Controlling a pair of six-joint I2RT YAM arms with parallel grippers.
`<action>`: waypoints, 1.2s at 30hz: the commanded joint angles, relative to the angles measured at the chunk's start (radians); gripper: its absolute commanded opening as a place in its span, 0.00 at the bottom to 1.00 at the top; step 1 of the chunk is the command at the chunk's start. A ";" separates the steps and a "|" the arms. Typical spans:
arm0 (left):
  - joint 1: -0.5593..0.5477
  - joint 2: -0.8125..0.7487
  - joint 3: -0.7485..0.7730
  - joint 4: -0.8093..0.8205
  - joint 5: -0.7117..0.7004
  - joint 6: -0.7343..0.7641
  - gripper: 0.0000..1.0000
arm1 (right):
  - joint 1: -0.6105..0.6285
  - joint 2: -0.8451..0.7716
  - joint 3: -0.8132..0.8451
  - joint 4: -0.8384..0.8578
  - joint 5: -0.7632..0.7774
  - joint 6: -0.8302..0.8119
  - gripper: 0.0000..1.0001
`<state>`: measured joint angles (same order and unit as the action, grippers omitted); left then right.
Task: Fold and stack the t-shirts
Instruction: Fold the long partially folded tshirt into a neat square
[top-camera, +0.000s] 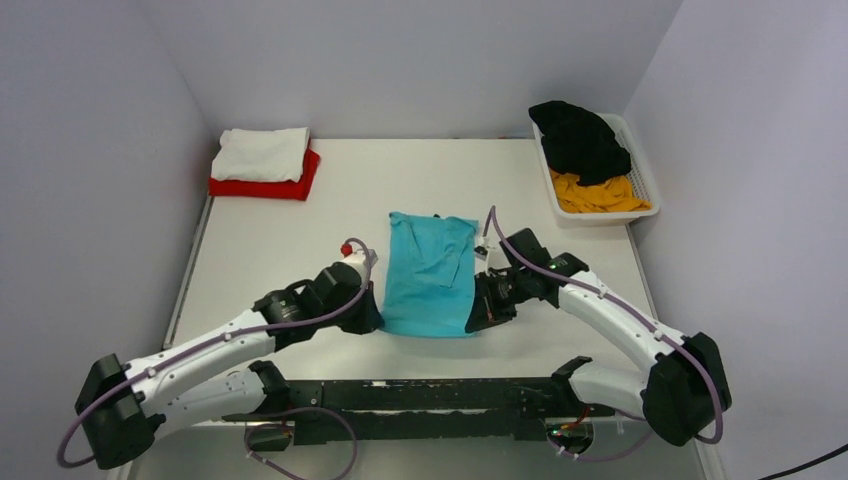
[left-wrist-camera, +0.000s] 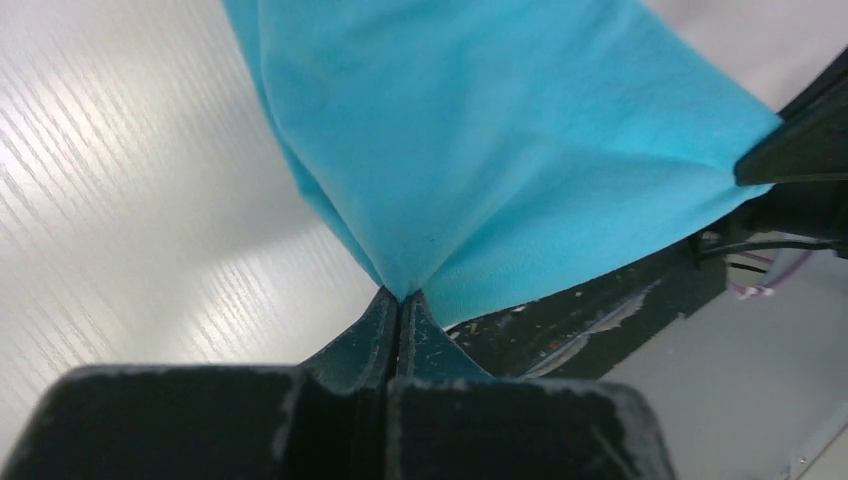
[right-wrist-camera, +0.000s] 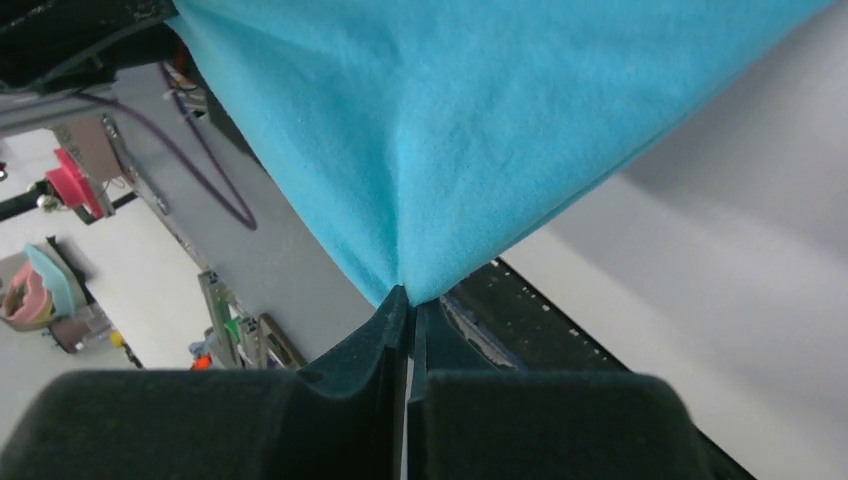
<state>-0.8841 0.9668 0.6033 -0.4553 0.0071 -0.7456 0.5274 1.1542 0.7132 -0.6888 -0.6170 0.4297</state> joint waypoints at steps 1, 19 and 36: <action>-0.004 -0.065 0.098 -0.038 0.009 0.071 0.00 | -0.009 -0.041 0.132 -0.182 -0.051 -0.077 0.04; 0.303 0.411 0.538 0.215 -0.062 0.300 0.00 | -0.217 0.292 0.444 0.194 0.169 -0.028 0.02; 0.426 0.822 0.826 0.159 -0.045 0.306 0.00 | -0.303 0.653 0.651 0.257 0.229 0.003 0.08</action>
<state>-0.4870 1.7481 1.3720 -0.2775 -0.0277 -0.4526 0.2485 1.7370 1.3045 -0.4599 -0.3977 0.4355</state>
